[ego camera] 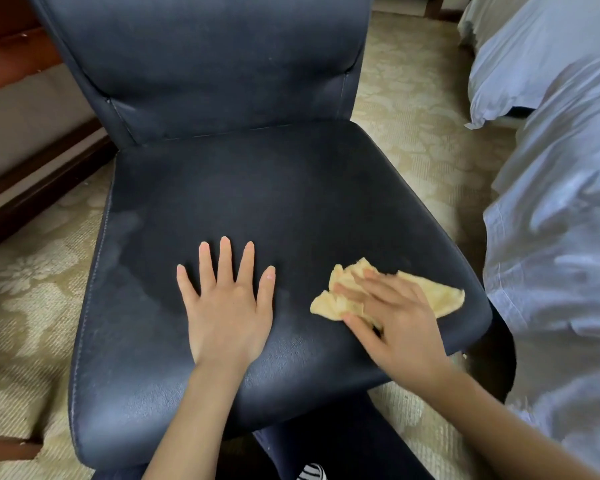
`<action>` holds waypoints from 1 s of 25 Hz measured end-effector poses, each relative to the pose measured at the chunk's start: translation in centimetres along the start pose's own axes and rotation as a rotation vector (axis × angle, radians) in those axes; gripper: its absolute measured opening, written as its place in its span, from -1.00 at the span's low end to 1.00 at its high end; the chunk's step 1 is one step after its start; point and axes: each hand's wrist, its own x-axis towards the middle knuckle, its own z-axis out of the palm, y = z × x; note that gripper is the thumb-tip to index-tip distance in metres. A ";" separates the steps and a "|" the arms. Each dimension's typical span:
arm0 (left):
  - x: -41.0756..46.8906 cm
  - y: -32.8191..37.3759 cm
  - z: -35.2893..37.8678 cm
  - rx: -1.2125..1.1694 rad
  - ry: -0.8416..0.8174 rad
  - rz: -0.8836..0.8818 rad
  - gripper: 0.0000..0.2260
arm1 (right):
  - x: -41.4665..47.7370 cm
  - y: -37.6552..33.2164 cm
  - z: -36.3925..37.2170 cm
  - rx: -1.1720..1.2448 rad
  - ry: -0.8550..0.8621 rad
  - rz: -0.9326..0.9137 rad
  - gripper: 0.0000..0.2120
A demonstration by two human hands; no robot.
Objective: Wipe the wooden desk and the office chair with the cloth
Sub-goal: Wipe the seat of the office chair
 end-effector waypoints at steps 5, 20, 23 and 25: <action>-0.1 -0.2 0.1 -0.039 0.020 -0.007 -0.30 | -3.4 2.5 -0.5 0.036 0.085 0.000 -0.69; -0.3 1.2 0.5 -0.059 0.036 -0.033 -0.27 | 16.0 12.5 -0.3 -0.069 -0.263 0.487 -0.61; -0.4 1.1 0.6 -0.053 0.041 -0.036 -0.28 | 13.3 10.9 -0.7 -0.065 -0.203 0.378 -0.76; -0.4 0.8 0.6 -0.047 0.046 -0.033 -0.28 | 10.0 9.2 -1.5 -0.071 -0.117 0.246 -0.77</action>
